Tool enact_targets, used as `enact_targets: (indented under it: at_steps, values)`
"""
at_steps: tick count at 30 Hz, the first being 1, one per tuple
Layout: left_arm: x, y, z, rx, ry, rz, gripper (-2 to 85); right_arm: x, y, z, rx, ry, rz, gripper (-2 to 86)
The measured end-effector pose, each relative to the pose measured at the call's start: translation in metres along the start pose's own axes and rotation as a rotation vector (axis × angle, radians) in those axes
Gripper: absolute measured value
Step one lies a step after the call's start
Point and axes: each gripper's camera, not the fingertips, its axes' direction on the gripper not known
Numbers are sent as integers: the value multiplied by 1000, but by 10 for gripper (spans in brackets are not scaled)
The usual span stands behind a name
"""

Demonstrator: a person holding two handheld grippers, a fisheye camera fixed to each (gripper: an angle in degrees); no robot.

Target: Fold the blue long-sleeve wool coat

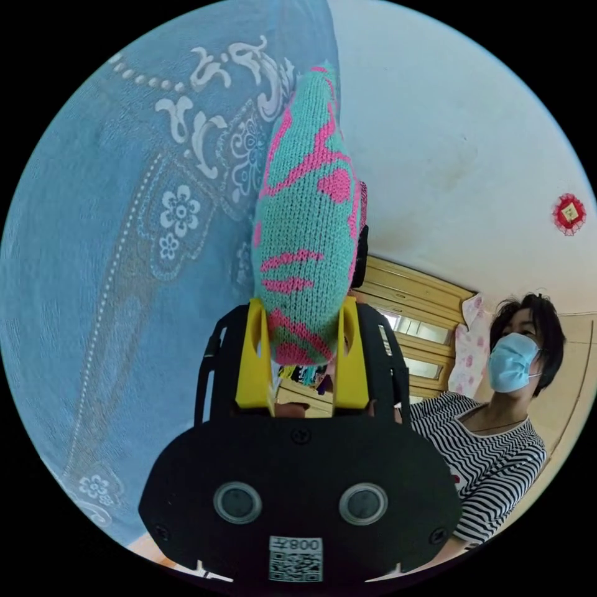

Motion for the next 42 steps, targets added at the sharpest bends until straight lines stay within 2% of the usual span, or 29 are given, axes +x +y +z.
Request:
enact_targets:
  at_steps: [8,17,24,32,42]
  values:
    - [57,40,-1,-52,44,-73,157,-39,29,-41,-72,-6,-30,77]
    - [137,101,-3,-154,49,-209,158,-58,104,-64,-151,-81,82,76]
    - [226,101,17,-205,61,-165,157,-96,110,-110,-117,-77,61,74]
    - [383,29,87,-214,132,43,157,-153,23,-220,24,-58,-114,74]
    - [632,-108,260,-141,200,407,158,-226,-196,-488,218,32,-466,73]
